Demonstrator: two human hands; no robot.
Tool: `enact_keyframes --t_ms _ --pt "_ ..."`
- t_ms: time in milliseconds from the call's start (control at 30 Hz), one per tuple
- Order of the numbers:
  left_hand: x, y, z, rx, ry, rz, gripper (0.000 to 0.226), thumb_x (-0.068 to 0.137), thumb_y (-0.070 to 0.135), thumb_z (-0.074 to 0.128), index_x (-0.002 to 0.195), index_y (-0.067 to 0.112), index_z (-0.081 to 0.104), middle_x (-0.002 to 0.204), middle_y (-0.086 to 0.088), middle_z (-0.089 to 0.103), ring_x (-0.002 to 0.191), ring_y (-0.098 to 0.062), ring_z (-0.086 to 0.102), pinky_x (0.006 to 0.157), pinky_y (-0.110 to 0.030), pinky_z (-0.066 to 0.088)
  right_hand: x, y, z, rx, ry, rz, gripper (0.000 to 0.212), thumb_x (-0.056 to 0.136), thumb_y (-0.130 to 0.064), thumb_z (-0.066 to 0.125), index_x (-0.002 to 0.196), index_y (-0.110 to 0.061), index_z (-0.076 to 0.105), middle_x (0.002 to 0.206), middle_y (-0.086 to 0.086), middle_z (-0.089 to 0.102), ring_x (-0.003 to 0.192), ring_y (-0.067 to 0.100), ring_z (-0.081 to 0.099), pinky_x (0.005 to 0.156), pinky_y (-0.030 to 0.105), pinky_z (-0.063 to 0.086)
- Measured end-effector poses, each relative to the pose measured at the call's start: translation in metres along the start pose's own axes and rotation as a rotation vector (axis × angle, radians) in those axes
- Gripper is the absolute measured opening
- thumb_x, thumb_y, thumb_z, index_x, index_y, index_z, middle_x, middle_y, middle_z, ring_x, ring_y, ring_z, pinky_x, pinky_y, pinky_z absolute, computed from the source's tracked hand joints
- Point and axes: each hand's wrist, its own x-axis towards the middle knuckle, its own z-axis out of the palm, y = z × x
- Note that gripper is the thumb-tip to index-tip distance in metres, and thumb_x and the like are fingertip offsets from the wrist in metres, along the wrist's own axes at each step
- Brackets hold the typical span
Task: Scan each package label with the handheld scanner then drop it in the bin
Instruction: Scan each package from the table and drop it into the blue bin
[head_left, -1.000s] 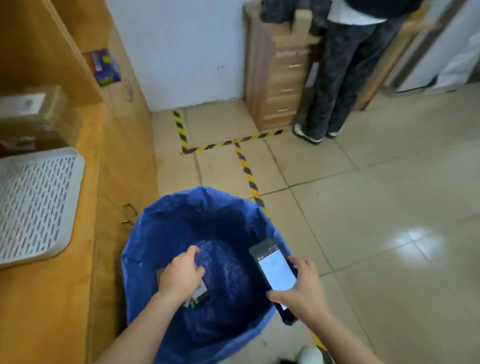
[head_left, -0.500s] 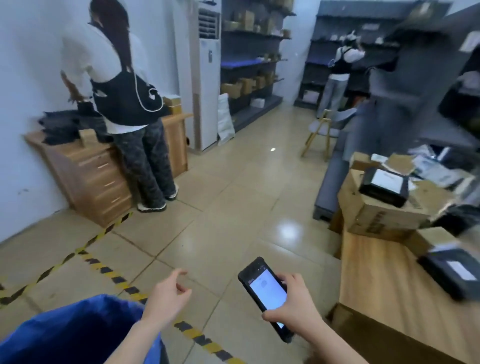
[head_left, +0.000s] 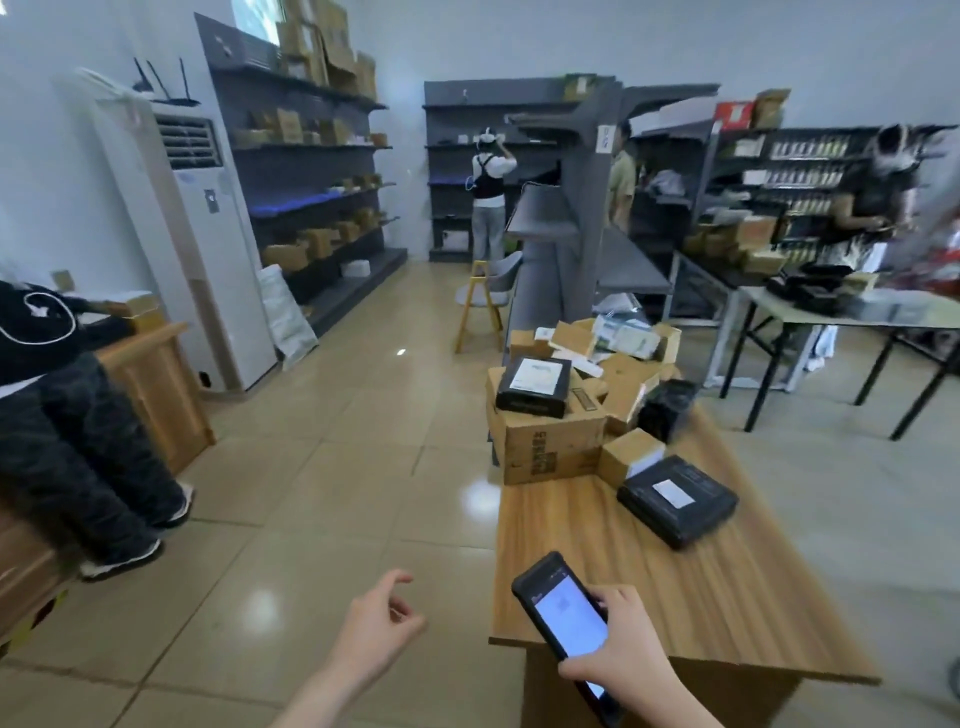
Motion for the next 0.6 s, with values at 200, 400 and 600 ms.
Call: enact_keyframes --t_ms 200,400,600 --pt "0.086 0.047 0.03 -0.018 -0.017 0.04 0.051 0.073 0.037 0.081 0.116 0.031 0.054 0.094 0.007 0.06 0.085 -0.007 0.057 0.074 -0.019 0.043 0.063 0.018 -0.031 -0.001 0.105 0.079 0.088 0.043 -0.044 0.084 0.117 -0.025 0.04 0.11 -0.009 0.035 0.098 0.004 0.043 0.064 0.01 0.037" --pt "0.221 0.1 0.057 -0.081 0.017 0.101 0.048 0.082 0.04 0.074 0.123 0.024 0.053 0.111 0.003 0.056 0.105 -0.014 0.055 0.091 -0.027 0.046 0.168 0.009 -0.059 -0.011 0.197 0.12 0.092 0.048 -0.04 0.081 0.127 -0.018 0.041 0.118 -0.006 0.036 0.104 0.006 0.041 0.082 0.014 0.039" --pt "0.339 0.162 0.085 0.042 0.104 0.172 0.071 0.077 0.061 0.067 0.136 0.032 0.042 0.135 -0.004 0.036 0.129 -0.024 0.035 0.105 -0.036 0.036 0.263 -0.008 -0.08 -0.072 0.237 0.165 0.09 0.051 -0.04 0.078 0.13 -0.017 0.041 0.119 -0.006 0.036 0.105 0.007 0.043 0.081 0.015 0.041"
